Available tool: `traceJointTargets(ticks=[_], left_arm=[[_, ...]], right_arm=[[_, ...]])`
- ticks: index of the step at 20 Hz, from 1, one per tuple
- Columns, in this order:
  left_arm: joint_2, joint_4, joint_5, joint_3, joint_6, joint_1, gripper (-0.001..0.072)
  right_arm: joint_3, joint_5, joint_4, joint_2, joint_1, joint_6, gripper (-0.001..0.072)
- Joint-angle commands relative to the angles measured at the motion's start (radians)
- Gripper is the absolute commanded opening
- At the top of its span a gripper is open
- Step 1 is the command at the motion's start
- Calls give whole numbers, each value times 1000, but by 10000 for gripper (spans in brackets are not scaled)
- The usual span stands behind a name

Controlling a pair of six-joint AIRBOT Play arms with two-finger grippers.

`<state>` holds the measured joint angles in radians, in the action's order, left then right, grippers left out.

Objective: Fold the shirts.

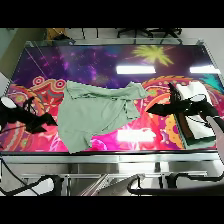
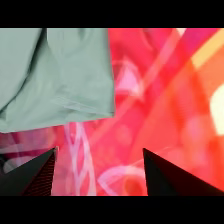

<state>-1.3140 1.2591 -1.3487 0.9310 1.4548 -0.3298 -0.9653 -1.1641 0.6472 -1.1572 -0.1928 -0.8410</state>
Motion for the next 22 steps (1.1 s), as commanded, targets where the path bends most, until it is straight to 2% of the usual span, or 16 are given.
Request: traceJointTargets(ticks=[1, 4, 8, 9, 11, 12, 14, 15, 16, 17, 18, 19, 20, 22], left_arm=[[51, -93, 175, -223, -63, -19, 702], [24, -294, 285, -262, -171, -19, 702], [-83, -388, 312, -200, -230, -19, 701], [-104, -409, 308, -182, -235, -19, 620], [-141, -442, 274, -148, -266, -19, 147], [-154, -449, 252, -132, -281, -19, 25], [-161, -448, 231, -108, -285, -19, 17], [-158, -449, 226, -97, -285, -19, 16], [-149, -448, 221, -88, -286, -19, 16], [-133, -448, 221, -82, -285, -19, 16], [-110, -449, 221, -76, -285, -19, 16], [-83, -449, 216, -67, -285, -19, 16], [-46, -449, 197, -47, -285, -19, 16], [41, -454, 154, 5, -283, -20, 15]], right_arm=[[15, 19, 3, -25, 30, 6, 601], [15, 94, 4, -48, 80, 13, 601], [14, 204, 2, -86, 154, 23, 601], [14, 231, -3, -96, 173, 23, 600], [14, 276, -13, -109, 202, 27, 598], [13, 294, -31, -118, 214, 33, 596], [5, 311, -44, -138, 232, 33, 579], [-1, 306, -49, -147, 235, 33, 479], [-7, 283, -49, -153, 240, 33, 338], [-10, 253, -51, -152, 242, 33, 311], [-16, 206, -67, -149, 243, 51, 205], [-26, 144, -99, -140, 243, 87, 46], [-40, 98, -127, -122, 241, 97, 17], [-99, 37, -166, -47, 229, 97, 16]])
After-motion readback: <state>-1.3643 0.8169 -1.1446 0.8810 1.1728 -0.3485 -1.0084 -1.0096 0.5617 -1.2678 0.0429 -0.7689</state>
